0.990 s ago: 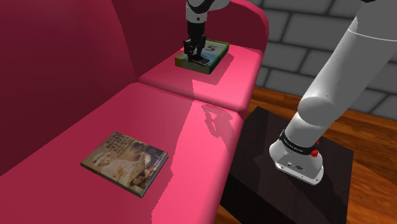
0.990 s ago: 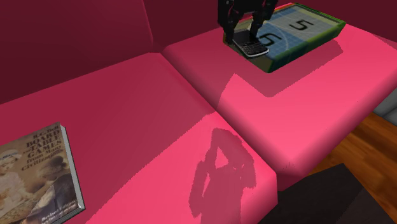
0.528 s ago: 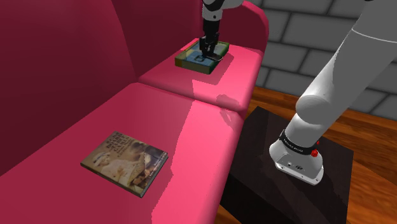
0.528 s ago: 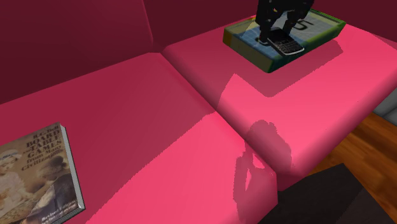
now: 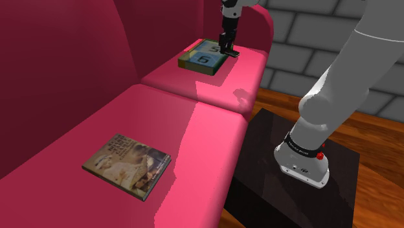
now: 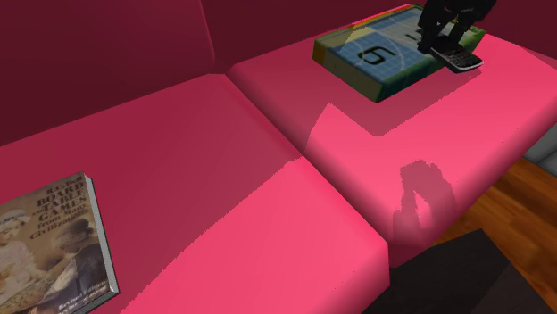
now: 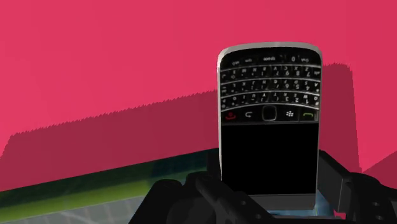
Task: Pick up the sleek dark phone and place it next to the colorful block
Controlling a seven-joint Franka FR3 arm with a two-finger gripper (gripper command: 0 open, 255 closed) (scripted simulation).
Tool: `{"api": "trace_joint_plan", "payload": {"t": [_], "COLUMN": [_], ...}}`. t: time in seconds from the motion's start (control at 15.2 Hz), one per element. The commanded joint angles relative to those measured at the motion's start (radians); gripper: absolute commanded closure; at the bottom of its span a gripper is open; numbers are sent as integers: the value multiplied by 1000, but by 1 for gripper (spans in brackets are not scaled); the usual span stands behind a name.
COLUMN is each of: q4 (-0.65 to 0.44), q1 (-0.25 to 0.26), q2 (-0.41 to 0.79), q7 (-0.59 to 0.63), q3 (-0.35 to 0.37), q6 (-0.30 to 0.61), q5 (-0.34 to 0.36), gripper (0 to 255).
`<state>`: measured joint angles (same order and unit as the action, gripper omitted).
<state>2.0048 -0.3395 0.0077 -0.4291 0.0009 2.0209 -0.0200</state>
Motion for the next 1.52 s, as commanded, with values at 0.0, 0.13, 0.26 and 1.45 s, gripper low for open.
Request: {"api": "trace_joint_plan", "payload": {"t": [0.0,0.13,0.26,1.45], "q4": [-16,-40,-69,-254], "q1": [-24,-48,-71,-211], "q2": [13,32,55,266], "q7": [-50,-96,-143,-390], "q3": [-24,-46,-68,-161], "q6": [-4,-10,-17,1], "q5": [-1,-3,-6,-50], "gripper": [255,255,255,255]}}
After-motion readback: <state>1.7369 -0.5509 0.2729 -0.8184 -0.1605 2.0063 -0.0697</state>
